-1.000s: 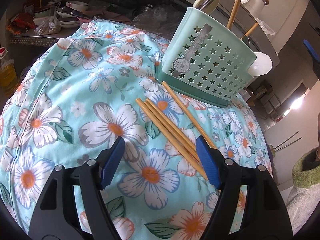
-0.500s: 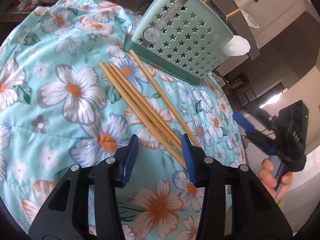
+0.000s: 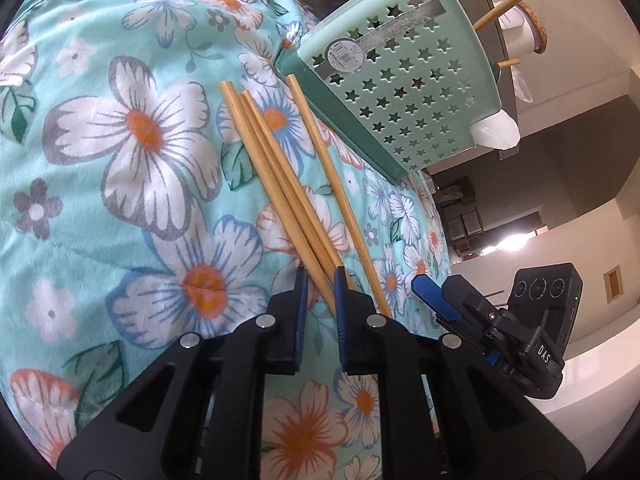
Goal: Organize utensils
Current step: 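Move both tools down to the remaining chopsticks on the quilt, then close the left tool on one chopstick while the right tool grasps another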
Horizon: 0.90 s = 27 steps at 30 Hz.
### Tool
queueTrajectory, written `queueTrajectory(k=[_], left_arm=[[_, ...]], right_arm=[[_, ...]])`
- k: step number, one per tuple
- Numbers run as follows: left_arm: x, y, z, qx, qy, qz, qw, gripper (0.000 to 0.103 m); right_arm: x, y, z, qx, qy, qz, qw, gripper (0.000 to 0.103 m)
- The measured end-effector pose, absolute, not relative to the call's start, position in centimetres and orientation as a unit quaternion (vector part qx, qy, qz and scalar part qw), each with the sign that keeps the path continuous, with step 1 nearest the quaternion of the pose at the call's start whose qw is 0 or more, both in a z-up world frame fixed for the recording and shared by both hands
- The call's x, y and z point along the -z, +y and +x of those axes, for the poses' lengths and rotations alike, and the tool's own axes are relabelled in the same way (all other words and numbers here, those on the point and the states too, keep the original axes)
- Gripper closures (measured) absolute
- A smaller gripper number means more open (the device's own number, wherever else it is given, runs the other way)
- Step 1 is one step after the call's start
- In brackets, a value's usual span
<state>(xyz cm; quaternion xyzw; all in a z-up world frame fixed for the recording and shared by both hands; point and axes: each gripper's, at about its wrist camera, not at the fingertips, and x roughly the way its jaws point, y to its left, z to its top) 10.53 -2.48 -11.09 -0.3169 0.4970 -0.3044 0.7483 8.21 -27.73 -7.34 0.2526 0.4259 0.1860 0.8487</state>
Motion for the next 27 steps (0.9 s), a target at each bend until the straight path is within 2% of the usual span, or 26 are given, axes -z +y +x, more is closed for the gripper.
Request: queueTrajectory(k=[6, 15, 18, 19, 27], left_arm=[[10.8, -2.4, 10.7, 0.301, 0.508, -0.301, 0.749, 0.092], [8.5, -1.2, 11.6, 0.264, 0.537, -0.184, 0.78, 0.092], [8.2, -0.2, 11.7, 0.259, 0.541, -0.163, 0.784, 0.093], [8.2, 0.1, 11.7, 0.259, 0.541, -0.158, 0.784, 0.094], [7.6, 0.0, 11.3, 0.275, 0.542, -0.109, 0.786, 0.098]], right_arm=[[8.2, -26.6, 9.6, -0.187, 0.454, 0.233, 0.839, 0.059], [8.6, -24.7, 11.2, -0.189, 0.487, 0.173, 0.835, 0.072], [8.5, -23.8, 11.2, -0.178, 0.491, 0.142, 0.841, 0.083], [8.5, -23.8, 11.2, -0.181, 0.492, 0.143, 0.839, 0.091], [7.8, -24.7, 8.6, -0.164, 0.501, 0.111, 0.843, 0.095]])
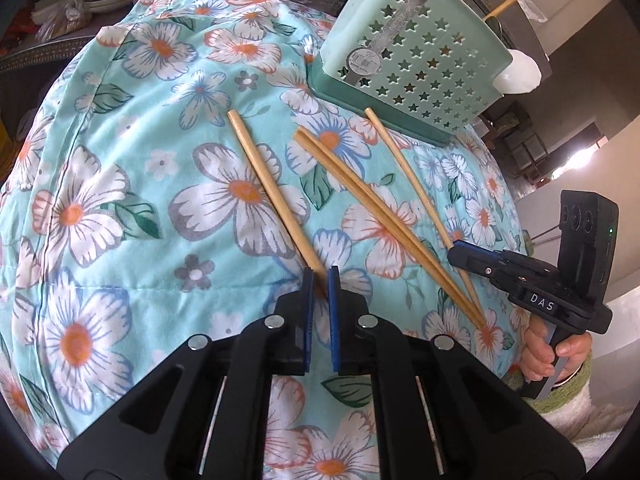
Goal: Organize utensils
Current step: 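Close the left tool on one chopstick while the right tool grasps another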
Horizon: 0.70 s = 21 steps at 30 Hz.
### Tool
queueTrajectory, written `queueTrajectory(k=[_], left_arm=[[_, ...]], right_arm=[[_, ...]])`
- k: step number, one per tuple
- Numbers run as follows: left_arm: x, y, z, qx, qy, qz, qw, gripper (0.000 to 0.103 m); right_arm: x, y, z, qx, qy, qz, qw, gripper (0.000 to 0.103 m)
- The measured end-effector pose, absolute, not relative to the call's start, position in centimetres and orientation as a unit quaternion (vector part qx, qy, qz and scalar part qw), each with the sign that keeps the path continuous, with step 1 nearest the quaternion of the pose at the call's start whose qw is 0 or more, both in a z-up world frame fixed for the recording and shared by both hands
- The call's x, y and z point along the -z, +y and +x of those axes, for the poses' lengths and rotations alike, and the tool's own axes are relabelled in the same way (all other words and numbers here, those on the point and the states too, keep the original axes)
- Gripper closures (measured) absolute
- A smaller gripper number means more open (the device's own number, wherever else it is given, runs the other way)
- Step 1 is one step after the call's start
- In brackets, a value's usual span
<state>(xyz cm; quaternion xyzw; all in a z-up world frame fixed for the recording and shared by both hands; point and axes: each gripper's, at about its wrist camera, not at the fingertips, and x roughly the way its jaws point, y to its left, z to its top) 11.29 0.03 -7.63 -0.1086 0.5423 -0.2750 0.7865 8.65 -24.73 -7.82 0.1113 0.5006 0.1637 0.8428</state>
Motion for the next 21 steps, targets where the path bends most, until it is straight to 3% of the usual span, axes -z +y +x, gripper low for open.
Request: queueTrajectory(k=[9, 11, 13, 16, 21], left_arm=[[8.0, 1.7, 10.5, 0.283, 0.559, -0.133, 0.768, 0.101], [7.7, 2.3, 10.7, 0.281, 0.552, -0.148, 0.771, 0.094], [7.2, 2.9, 11.0, 0.276, 0.542, -0.167, 0.776, 0.077], [6.7, 3.4, 11.9, 0.266, 0.535, -0.185, 0.78, 0.07], [7.2, 2.4, 13.8, 0.241, 0.541, -0.188, 0.784, 0.068]], right_arm=[[7.6, -28.9, 4.5, -0.137, 0.534, 0.114, 0.827, 0.095], [7.4, -29.4, 4.2, -0.132, 0.533, 0.116, 0.827, 0.093], [7.2, -29.8, 4.4, -0.122, 0.528, 0.116, 0.832, 0.085], [7.0, -30.0, 5.2, -0.116, 0.519, 0.127, 0.837, 0.077], [7.5, -29.9, 7.1, -0.111, 0.51, 0.149, 0.84, 0.075]])
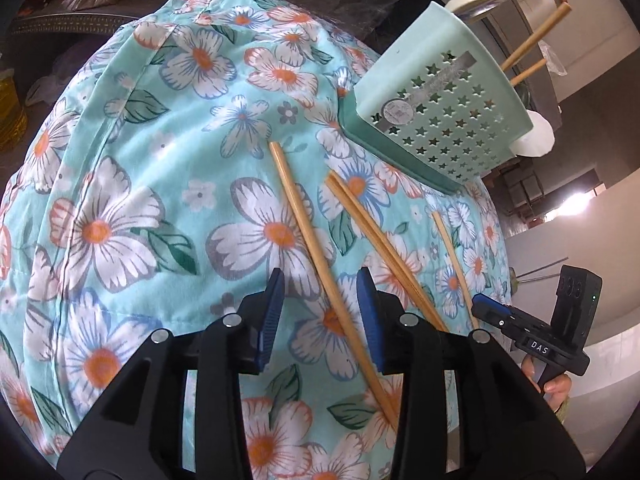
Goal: Organize utensils
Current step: 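Close the left tool on one chopstick while the right tool grasps another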
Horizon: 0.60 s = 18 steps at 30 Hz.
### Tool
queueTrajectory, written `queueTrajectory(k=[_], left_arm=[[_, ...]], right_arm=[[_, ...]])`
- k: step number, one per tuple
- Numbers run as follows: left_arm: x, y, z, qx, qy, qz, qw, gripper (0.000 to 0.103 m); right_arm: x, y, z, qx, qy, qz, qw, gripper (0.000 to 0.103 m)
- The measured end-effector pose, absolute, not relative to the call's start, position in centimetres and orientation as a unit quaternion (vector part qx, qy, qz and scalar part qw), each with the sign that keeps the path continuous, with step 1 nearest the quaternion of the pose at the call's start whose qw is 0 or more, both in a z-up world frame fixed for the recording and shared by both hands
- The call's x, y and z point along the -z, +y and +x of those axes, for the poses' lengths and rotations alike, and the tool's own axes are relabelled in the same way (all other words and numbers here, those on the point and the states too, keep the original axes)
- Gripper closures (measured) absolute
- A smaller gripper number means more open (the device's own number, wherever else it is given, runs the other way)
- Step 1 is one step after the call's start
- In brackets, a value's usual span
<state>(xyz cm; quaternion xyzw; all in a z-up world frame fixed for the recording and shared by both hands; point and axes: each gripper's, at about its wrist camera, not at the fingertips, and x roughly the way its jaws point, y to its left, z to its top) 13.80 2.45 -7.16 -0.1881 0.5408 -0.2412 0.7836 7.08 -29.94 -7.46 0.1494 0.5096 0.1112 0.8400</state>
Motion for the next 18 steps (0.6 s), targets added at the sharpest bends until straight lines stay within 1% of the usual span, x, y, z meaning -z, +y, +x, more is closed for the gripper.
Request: queueTrajectory(k=[6, 8, 12, 16, 18], left_arm=[[7.6, 1.4, 16.4, 0.216, 0.537, -0.175, 0.796, 0.069], [7.8, 1.3, 17.3, 0.206, 0.536, -0.171, 0.8, 0.073], [8.2, 1.5, 19.0, 0.191, 0.537, -0.176, 0.803, 0.086], [8.4, 2.1, 19.9, 0.184, 0.536, -0.191, 0.802, 0.092], [8.4, 2.4, 20.1, 0.183, 0.533, -0.197, 0.803, 0.092]], right_arm=[[7.6, -28.4, 9.5, -0.114, 0.503, 0.137, 0.846, 0.075], [7.6, -27.8, 10.2, -0.115, 0.501, 0.13, 0.848, 0.075], [7.6, -26.7, 11.5, -0.122, 0.496, 0.114, 0.852, 0.075], [8.0, -25.8, 12.5, -0.131, 0.488, 0.108, 0.856, 0.076], [8.1, -25.8, 12.8, -0.129, 0.484, 0.111, 0.858, 0.08]])
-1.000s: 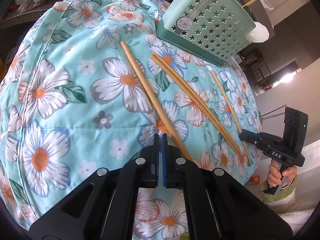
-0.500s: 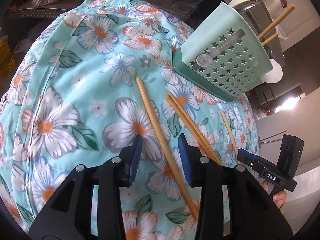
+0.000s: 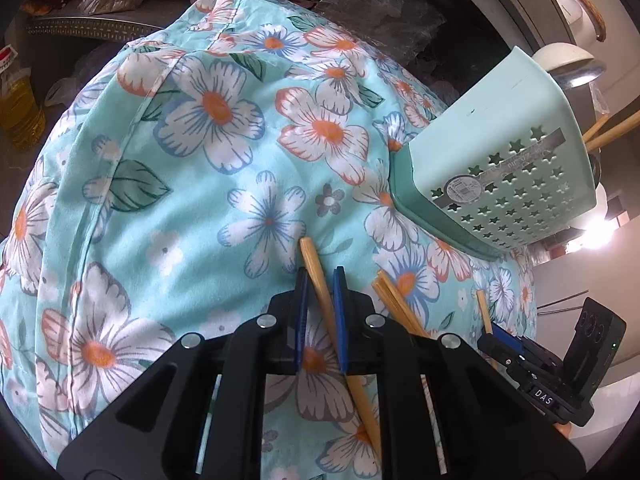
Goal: Organize utensils
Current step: 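Close the left tool on one chopstick while the right tool grasps another, then lower the left tool's chopstick into the holder and open while the right tool carries its chopstick over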
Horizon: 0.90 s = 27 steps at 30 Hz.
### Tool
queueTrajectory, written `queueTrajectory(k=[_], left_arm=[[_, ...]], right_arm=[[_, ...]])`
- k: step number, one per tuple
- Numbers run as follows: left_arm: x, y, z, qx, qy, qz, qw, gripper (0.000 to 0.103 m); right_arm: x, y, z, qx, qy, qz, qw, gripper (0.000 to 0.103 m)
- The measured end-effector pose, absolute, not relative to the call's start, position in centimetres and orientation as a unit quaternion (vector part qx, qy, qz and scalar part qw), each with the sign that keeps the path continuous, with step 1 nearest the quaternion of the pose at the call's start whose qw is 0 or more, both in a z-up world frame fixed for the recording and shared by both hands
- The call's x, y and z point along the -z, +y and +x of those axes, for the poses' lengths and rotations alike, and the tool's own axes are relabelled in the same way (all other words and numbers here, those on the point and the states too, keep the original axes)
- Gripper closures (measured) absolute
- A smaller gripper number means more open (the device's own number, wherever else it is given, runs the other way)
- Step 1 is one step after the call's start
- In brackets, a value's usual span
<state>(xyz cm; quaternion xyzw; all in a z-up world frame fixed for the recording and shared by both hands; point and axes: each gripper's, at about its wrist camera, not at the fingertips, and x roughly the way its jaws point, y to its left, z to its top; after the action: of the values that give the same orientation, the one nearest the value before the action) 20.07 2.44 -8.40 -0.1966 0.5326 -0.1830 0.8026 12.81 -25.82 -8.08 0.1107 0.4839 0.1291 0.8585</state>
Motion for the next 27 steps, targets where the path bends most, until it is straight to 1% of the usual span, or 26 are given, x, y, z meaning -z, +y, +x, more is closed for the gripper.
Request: queueTrajectory(k=[2, 4, 10, 16, 27], left_arm=[[8.2, 2.7, 19.8, 0.176, 0.521, -0.203, 0.81, 0.093], [7.9, 3.0, 19.6, 0.177, 0.515, -0.207, 0.813, 0.093], [6.2, 4.2, 18.2, 0.188, 0.491, -0.212, 0.824, 0.094], [2.5, 4.7, 16.1, 0.216, 0.451, -0.209, 0.84, 0.095], [-4.2, 4.7, 11.6, 0.274, 0.382, -0.191, 0.862, 0.098]], right_arm=[[8.1, -26.1, 13.0, -0.126, 0.481, 0.117, 0.86, 0.089], [7.9, -26.4, 13.1, -0.128, 0.477, 0.127, 0.86, 0.094], [5.9, -27.8, 11.8, -0.12, 0.448, 0.133, 0.876, 0.096], [3.1, -29.3, 10.5, -0.117, 0.409, 0.154, 0.892, 0.096], [-4.9, -31.5, 5.9, -0.118, 0.291, 0.179, 0.932, 0.096]])
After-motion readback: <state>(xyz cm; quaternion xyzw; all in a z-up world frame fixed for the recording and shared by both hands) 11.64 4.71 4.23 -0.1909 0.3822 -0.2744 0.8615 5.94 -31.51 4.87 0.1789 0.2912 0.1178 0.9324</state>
